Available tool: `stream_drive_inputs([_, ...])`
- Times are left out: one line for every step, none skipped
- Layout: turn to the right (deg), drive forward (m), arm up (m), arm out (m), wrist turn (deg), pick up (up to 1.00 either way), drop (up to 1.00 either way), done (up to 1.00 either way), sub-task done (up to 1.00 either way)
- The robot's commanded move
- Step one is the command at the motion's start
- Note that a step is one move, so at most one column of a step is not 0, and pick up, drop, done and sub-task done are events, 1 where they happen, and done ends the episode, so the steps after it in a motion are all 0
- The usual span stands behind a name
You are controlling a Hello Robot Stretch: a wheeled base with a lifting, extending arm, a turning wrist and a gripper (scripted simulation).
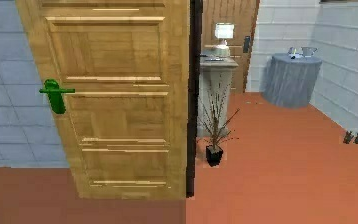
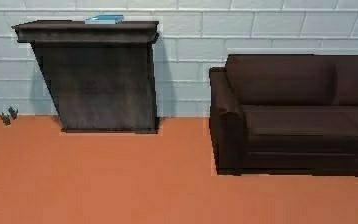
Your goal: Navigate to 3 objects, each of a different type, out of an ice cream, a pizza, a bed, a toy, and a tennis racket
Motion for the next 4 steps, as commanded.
stream_drive_inputs([-45.0, 0.00, 0.00, 0.00, 0.0, 0.00, 0.00, 0.00, 0.00])
stream_drive_inputs([-42.0, 0.00, 0.00, 0.00, 0.0, 0.00, 0.00, 0.00, 0.00])
stream_drive_inputs([0.0, 1.00, 0.00, 0.00, 0.0, 0.00, 0.00, 0.00, 0.00])
stream_drive_inputs([0.0, 0.15, 0.00, 0.00, 0.0, 0.00, 0.00, 0.00, 0.00])
